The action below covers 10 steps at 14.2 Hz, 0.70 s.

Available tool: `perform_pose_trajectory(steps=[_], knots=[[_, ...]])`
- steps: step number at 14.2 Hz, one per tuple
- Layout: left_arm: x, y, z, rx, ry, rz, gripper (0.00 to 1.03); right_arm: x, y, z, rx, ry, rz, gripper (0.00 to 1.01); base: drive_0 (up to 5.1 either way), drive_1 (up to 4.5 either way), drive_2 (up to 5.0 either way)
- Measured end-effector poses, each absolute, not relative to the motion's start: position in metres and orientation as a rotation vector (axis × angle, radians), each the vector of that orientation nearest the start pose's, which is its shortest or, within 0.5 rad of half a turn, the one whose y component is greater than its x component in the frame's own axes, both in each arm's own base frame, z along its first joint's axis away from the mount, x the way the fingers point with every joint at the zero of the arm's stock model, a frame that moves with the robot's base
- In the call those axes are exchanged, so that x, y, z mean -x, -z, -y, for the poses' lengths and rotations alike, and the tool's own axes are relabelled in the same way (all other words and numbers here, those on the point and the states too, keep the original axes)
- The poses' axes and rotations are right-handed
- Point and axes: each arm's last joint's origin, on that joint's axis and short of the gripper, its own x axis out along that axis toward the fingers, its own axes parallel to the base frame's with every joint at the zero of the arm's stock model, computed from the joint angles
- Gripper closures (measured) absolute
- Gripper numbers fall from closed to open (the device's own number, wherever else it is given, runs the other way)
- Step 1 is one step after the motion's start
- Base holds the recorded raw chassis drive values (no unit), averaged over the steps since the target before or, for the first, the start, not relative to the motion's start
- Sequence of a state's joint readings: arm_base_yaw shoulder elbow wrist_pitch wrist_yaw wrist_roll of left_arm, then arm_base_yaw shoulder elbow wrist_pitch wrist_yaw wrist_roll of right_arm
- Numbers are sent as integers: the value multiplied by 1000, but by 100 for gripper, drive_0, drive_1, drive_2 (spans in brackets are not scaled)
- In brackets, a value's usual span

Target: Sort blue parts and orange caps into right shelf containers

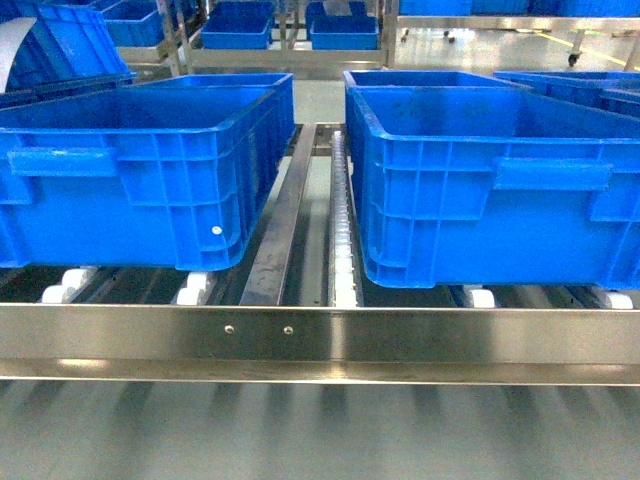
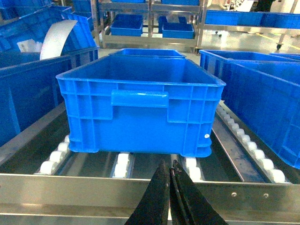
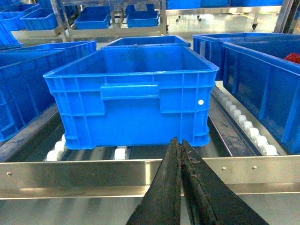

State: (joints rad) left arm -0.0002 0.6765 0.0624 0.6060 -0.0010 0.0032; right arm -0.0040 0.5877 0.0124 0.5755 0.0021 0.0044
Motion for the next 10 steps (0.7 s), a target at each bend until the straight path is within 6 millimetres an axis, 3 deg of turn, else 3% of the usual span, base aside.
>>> perform_pose_trajectory(steps=[3,10], knots=[[-137,-166,0,-3,-1,-12,101,-127,-170,1,-4,6,9,99,0,0,0],[-119,-172,0,-4,-1,17,101,-113,-171,1,-4,6,14,99,0,0,0]])
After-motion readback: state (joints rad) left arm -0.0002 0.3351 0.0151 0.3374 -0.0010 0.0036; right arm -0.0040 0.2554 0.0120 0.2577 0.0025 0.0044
